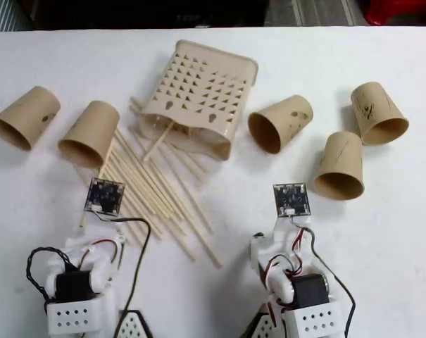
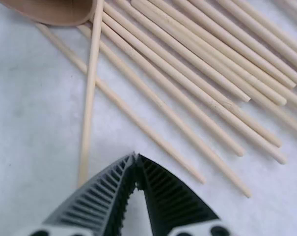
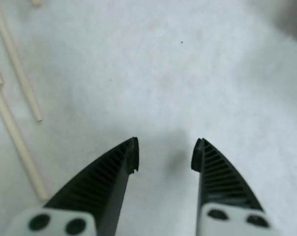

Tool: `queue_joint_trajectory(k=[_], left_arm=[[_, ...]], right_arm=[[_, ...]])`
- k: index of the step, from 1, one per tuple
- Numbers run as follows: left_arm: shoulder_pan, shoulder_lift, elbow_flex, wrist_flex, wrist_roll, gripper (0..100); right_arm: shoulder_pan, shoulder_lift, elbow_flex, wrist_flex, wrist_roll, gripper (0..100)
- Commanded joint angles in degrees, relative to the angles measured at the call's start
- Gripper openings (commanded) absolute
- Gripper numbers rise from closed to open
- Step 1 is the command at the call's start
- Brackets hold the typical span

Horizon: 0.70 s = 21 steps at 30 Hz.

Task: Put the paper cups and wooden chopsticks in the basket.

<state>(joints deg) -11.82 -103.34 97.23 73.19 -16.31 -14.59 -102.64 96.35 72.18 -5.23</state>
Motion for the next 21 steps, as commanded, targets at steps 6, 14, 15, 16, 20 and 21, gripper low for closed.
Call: queue_joint_trajectory(k=[6,14,15,16,20,21], left_arm=[[-0.48,-0.40,-0.26,0.18,-0.18,2],[-0.48,-0.40,-0.26,0.18,-0.09,2],[-0.48,-0.40,-0.26,0.09,-0.35,2],[-0.48,-0.40,-0.26,0.09,-0.35,2],[-0.57,-0.48,-0.97,-0.09,-0.35,2],[-0.57,-0.48,-1.14,-0.09,-0.35,2]], right_arm=[[-0.22,-0.40,0.53,0.48,-0.18,19.1],[-0.66,-0.40,0.53,0.48,-0.18,19.1],[-0.84,-0.40,0.53,0.48,-0.18,19.2],[-1.71,-0.40,0.53,0.48,-0.18,19.2],[-3.74,-0.48,-0.26,0.57,-0.09,19.3],[-3.74,-0.48,-1.41,0.48,0.00,19.4]])
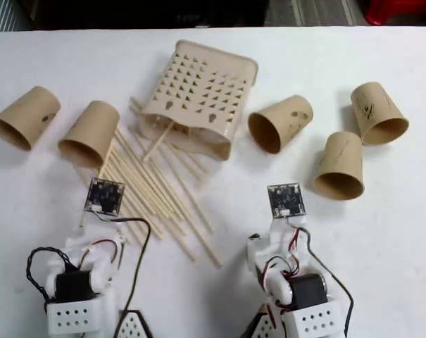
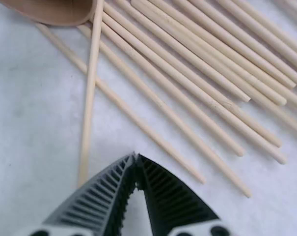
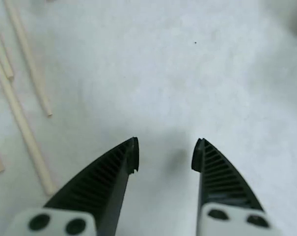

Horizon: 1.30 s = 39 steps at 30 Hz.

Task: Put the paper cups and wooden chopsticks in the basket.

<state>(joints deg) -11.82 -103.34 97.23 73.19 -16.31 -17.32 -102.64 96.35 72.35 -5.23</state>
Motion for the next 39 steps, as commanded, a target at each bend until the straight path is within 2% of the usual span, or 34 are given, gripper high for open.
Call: queue_joint_trajectory(k=[1,4,8,10,14,19,22,26,33,39], left_arm=[[-0.66,-0.48,-1.23,-0.09,-0.44,2],[-0.66,-0.48,-1.32,-0.18,-0.44,2],[-0.66,-0.48,-1.41,-0.18,-0.44,2],[-0.66,-0.48,-1.32,-0.18,-0.44,2],[-0.66,-0.48,-1.23,-0.18,-0.44,2],[-0.66,-0.48,-1.14,-0.18,-0.44,2],[-0.66,-0.48,-0.97,-0.18,-0.44,2],[-0.66,-0.48,-0.97,-0.18,-0.44,2],[-0.66,-0.48,-0.88,-0.18,-0.44,2],[-0.66,-0.48,-0.88,-0.18,-0.44,2]], right_arm=[[-0.75,-0.48,-2.99,0.31,0.62,19.4],[0.66,-0.48,-7.38,0.04,9.41,19.4],[4.62,-0.48,-11.87,-6.64,24.35,19.2],[5.85,-0.40,-13.45,-9.80,27.60,19.1],[5.49,-0.04,-17.67,-11.56,27.96,19.3],[-2.24,2.86,-26.11,-11.47,30.07,19.3],[-6.11,11.65,-31.91,-11.74,32.44,19.4],[-6.73,28.18,-42.02,-11.74,32.79,20.5],[-6.90,54.11,-57.41,-11.91,32.44,42.6],[-6.90,70.11,-63.30,-19.21,32.79,46.1]])
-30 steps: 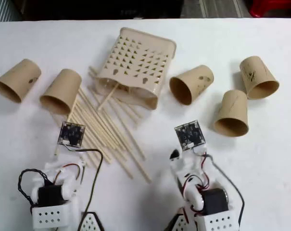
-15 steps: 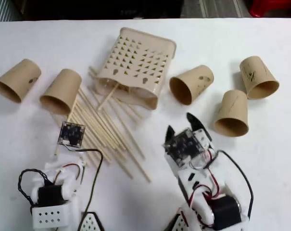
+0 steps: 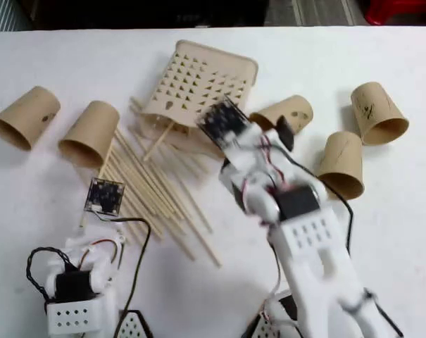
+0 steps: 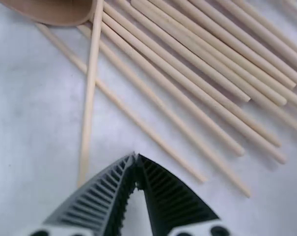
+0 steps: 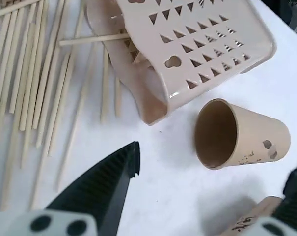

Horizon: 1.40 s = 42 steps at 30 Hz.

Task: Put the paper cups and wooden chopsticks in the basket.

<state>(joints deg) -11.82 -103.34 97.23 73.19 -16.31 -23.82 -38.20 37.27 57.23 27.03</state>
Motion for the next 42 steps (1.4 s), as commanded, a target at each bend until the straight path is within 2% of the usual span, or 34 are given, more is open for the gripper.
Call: queue_joint_trajectory(k=[1,3,8,19,27,34,42], left_arm=[[-0.66,-0.48,-0.88,-0.18,-0.44,2],[-0.66,-0.48,-0.88,-0.18,-0.44,2],[-0.66,-0.48,-0.88,-0.18,-0.44,2],[-0.66,-0.48,-0.88,-0.18,-0.44,2],[-0.66,-0.48,-0.88,-0.18,-0.44,2],[-0.66,-0.48,-0.88,-0.18,-0.44,2],[-0.66,-0.48,-0.88,-0.18,-0.44,2]], right_arm=[[-0.40,7.78,-4.48,-5.85,0.62,46.1],[-0.40,11.65,-4.92,-9.54,0.88,46.1],[-0.40,19.21,-4.92,-16.57,7.56,46.1],[0.13,32.75,-5.01,-33.98,7.65,45.5],[2.86,38.46,-4.84,-47.69,7.82,22.7],[3.21,35.30,-4.75,-48.84,7.47,2.8],[2.86,24.22,-0.70,-47.60,7.38,1.9]])
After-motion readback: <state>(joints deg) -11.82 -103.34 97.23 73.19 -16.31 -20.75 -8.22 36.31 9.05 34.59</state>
